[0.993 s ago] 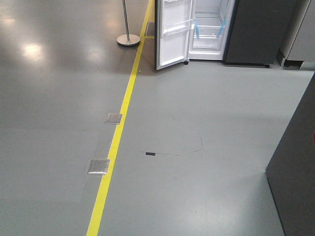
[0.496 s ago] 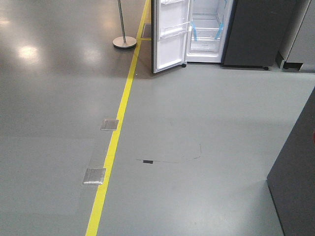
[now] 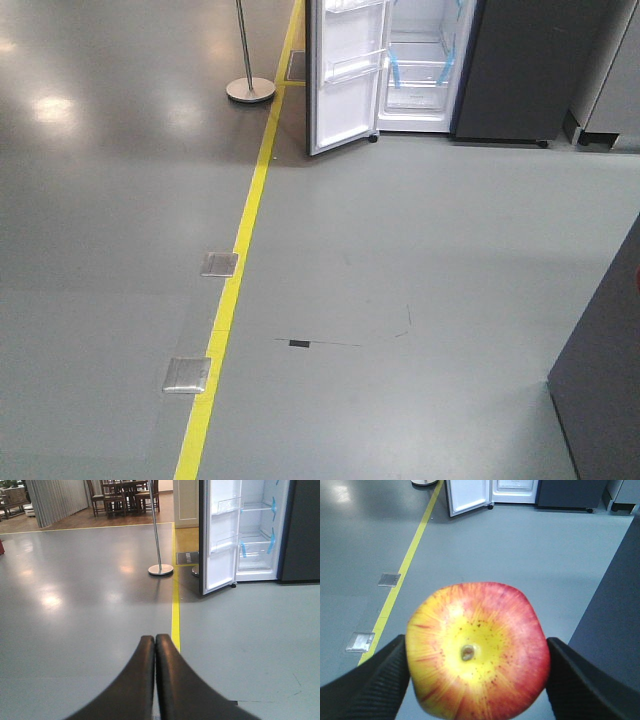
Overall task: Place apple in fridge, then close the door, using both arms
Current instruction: 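Continue driving toward the refrigerator along the yellow floor line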
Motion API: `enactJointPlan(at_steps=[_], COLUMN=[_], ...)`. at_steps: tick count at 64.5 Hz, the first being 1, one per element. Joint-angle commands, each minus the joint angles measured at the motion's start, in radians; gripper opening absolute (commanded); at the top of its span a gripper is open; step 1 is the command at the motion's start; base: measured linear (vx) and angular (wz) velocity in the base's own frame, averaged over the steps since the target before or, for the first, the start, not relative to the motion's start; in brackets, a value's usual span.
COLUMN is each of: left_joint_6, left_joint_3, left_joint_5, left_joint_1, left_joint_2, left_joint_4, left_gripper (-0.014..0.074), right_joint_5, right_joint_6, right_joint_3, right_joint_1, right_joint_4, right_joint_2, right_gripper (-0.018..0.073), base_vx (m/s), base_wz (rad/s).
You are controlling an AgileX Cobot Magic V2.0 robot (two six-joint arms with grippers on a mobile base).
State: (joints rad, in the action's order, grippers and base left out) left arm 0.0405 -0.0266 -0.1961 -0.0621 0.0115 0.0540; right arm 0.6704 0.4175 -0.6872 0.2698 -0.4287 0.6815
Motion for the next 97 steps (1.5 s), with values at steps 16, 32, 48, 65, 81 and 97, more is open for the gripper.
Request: enactJointPlan(at_steps=[16, 32, 48, 65, 81, 97], left_joint_6=[-0.004, -0.004, -0.004, -0.004, -0.004, -0.004], left_joint_3=[-0.018, -0.018, -0.018, -0.018, -0.018, -0.018], left_joint_5=[0.071, 0.071, 0.071, 0.071, 0.071, 0.071], left_joint_1=[0.005, 0.005, 0.005, 0.005, 0.005, 0.005], left_joint_2=[0.014, 0.014, 0.014, 0.014, 0.014, 0.014], left_joint_4=[0.009, 0.009, 0.009, 0.009, 0.009, 0.009], left_gripper=[-0.0006, -0.0006, -0.0006, -0.0006, -0.0006, -0.0006], right_joint_5=[-0.069, -0.069, -0.069, -0.069, -0.069, -0.069], right_joint_6=[0.001, 0.001, 0.001, 0.001, 0.001, 0.001], right_joint_3=[-0.030, -0.030, -0.030, -0.030, -0.030, -0.030], right_joint_1=[0.005, 0.005, 0.005, 0.005, 0.005, 0.005], right_joint_4=[-0.022, -0.022, -0.022, -0.022, -0.022, -0.023], right_joint_2=[-0.003, -0.003, -0.003, -0.003, -0.003, -0.003], right_gripper=[0.0225, 0.0225, 0.0225, 0.0225, 0.0225, 0.0225], base_vx=[0.10, 0.09, 0.10, 0.12, 0.14, 0.17], base_wz=[-0.02, -0.03, -0.01, -0.02, -0.02, -0.02])
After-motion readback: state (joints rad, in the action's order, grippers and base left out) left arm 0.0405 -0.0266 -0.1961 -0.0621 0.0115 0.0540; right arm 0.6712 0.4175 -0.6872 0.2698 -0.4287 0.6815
